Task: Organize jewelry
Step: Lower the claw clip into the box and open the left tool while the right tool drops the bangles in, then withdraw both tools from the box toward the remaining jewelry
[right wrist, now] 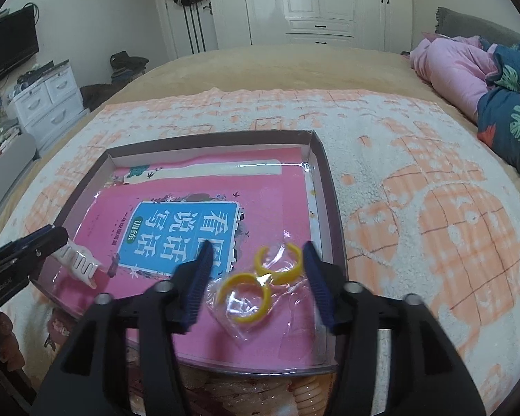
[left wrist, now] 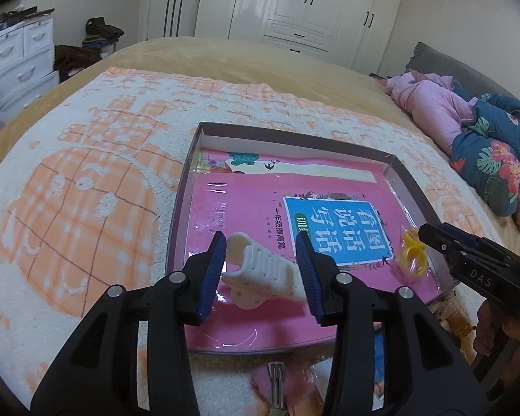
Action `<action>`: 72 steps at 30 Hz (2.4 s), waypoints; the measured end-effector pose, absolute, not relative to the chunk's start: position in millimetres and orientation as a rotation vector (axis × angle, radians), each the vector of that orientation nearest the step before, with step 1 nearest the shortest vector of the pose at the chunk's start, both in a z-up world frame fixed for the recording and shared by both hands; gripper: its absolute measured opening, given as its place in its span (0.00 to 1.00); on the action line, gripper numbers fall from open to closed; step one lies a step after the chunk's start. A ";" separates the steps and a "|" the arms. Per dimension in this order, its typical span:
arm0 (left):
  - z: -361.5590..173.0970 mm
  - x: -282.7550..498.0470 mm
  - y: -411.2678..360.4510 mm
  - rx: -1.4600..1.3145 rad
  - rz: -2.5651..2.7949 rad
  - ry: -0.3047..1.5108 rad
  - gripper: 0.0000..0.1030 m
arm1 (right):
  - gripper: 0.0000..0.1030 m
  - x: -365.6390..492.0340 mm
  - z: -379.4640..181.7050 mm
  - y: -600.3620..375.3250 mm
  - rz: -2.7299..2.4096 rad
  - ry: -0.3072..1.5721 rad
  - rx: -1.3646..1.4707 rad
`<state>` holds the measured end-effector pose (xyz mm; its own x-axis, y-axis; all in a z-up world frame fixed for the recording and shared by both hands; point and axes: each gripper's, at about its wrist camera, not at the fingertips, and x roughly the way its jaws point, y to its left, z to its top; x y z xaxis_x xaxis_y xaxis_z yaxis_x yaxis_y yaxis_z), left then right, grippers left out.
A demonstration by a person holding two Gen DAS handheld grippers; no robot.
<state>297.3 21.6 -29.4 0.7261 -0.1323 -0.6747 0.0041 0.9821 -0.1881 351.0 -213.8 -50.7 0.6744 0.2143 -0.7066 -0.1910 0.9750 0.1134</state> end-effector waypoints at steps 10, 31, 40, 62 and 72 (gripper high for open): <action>-17.8 281.9 21.7 -0.154 -0.061 0.704 0.49 | 0.70 331.6 -39.1 -215.2 0.227 0.736 0.031; 9.5 233.6 24.6 -0.156 -0.060 0.602 0.76 | 0.82 256.6 -5.3 -212.6 0.267 0.592 0.005; 6.2 212.1 27.5 -0.159 -0.058 0.604 0.80 | 0.82 226.6 -10.2 -214.3 0.280 0.601 0.008; -22.8 185.6 27.6 -0.124 -0.044 0.693 0.80 | 0.82 179.4 -43.5 -221.5 0.278 0.697 -0.002; -42.2 195.3 22.7 -0.117 -0.053 0.747 0.80 | 0.69 185.3 -63.7 -217.3 0.288 0.763 -0.008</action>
